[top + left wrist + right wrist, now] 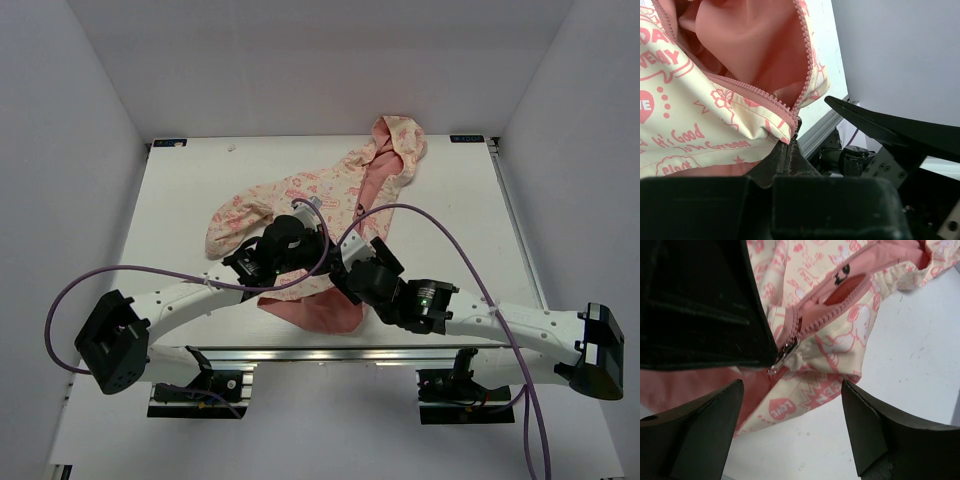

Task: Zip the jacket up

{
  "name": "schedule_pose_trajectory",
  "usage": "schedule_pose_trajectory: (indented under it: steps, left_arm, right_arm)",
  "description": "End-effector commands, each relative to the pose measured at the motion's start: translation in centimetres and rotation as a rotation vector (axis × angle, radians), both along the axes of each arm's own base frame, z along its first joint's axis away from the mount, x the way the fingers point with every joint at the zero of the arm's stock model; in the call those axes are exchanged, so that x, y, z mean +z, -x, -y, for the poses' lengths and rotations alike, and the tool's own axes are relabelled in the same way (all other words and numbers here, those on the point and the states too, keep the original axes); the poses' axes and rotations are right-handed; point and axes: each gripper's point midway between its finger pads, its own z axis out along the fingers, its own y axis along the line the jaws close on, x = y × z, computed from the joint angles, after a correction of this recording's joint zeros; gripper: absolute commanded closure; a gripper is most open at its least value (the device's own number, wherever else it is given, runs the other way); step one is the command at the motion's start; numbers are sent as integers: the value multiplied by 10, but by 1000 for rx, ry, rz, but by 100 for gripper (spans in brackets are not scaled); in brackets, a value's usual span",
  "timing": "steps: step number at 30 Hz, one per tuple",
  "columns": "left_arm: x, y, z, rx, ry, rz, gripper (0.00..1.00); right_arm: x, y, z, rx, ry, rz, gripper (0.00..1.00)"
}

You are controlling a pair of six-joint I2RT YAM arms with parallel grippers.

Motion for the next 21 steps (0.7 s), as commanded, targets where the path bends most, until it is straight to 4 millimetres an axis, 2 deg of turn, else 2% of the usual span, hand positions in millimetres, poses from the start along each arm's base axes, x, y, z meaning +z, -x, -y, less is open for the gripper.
schedule_pose_trajectory:
  steps: [1, 5, 7, 8, 9, 13, 21]
  left_arm:
    - [31, 4, 1, -19, 70, 42, 100]
    - [30, 5, 2, -27, 70, 39, 100]
    - [29, 6, 3, -40, 77, 37, 100]
    - [31, 8, 5, -48, 84, 35, 100]
    - [31, 9, 5, -54, 88, 33, 100]
    - [32, 9, 5, -54, 91, 34, 100]
    - [33, 9, 1, -44, 86, 41, 100]
  right_arm:
    - [36, -8, -16, 2, -148, 91, 18]
    - [43, -6, -23, 28, -219, 97, 29]
    - [39, -6, -24, 45, -190, 103, 33]
    - [39, -7, -22, 32, -183, 107, 40]
    - [38, -8, -23, 29, -182, 104, 42]
    - [32, -7, -21, 27, -157, 90, 35]
    - [15, -6, -11, -12, -101, 62, 35]
